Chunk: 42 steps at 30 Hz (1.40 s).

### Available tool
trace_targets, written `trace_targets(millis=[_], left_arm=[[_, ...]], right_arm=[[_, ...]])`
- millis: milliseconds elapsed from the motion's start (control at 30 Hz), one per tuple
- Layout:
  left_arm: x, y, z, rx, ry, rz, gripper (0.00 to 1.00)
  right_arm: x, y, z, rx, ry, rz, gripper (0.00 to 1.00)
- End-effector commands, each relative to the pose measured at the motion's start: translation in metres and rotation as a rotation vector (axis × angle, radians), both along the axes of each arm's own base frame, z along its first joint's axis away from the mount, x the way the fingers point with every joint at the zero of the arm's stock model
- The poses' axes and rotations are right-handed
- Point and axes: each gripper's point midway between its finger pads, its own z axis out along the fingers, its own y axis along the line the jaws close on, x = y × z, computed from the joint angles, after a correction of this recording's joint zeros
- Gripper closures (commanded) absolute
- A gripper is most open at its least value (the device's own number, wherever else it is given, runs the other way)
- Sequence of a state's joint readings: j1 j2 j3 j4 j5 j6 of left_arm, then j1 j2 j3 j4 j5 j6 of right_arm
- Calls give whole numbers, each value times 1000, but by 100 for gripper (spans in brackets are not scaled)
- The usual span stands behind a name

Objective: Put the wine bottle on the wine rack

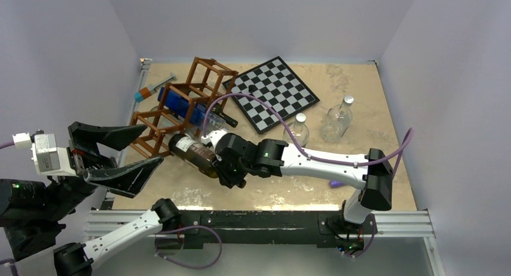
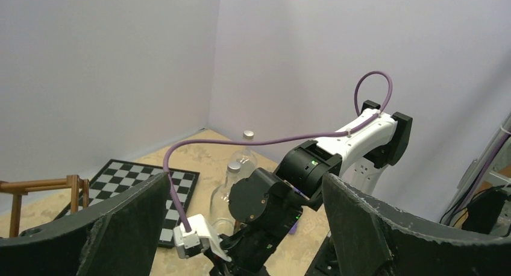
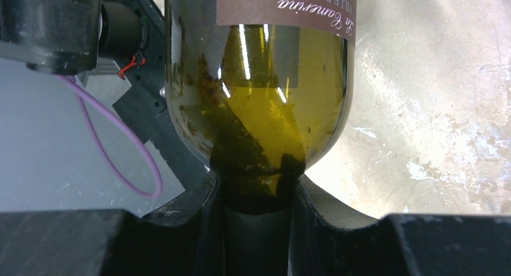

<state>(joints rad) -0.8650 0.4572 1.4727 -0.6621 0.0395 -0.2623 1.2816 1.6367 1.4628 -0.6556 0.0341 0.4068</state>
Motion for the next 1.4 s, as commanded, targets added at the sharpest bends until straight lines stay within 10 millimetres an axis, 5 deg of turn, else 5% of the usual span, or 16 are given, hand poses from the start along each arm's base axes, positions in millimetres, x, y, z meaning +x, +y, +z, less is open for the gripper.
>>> trace_targets(millis=[0, 667, 1033, 1367], left_arm=[[-1, -2, -12, -9, 61, -17, 1], [16, -7, -33, 105, 29, 44, 1], [40, -19, -47, 220, 51, 101, 1], [45, -24, -52, 254, 24, 109, 1]], right_arm=[[26, 43, 64, 224, -125, -40, 100], [22, 90, 86, 355, -130, 60, 100], [51, 143, 65, 455, -134, -8, 100], [81, 160, 61, 484, -114, -56, 100]])
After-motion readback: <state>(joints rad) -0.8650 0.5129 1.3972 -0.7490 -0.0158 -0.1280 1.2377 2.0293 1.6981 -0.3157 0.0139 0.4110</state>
